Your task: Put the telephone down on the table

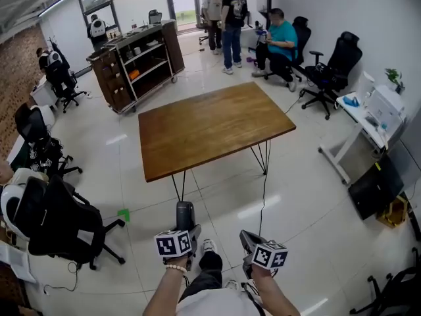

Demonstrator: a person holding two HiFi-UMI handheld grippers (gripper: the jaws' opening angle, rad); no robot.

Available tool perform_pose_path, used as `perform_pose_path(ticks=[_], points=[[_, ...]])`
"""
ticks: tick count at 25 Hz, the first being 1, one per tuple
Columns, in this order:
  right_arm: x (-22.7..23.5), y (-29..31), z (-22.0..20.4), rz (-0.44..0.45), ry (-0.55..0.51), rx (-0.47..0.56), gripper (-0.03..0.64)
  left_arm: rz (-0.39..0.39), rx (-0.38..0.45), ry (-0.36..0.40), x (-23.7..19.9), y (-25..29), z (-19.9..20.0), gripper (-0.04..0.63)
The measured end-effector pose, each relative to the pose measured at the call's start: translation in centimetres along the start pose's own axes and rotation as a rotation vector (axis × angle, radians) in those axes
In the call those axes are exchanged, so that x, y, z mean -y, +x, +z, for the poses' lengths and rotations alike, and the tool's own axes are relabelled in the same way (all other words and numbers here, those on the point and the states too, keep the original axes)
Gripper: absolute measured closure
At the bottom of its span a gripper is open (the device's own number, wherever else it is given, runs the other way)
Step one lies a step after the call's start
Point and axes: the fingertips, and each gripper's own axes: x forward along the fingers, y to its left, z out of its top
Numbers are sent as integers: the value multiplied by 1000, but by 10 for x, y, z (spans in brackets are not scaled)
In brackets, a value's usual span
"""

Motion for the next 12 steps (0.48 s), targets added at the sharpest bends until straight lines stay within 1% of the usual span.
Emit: perform_pose_path(ticks=[3,7,9,12], points=[[25,8,21,-51,48,51,611,-1,-12,23,-10,22,27,313],[69,14,62,-120,112,118,611,-30,-32,48,1,64,63,313],[75,27,80,-138,120,130,611,-52,-42,52,3,83,82,313],[68,59,107,-136,106,127,611,-74,-49,58,-1,105,113,313]])
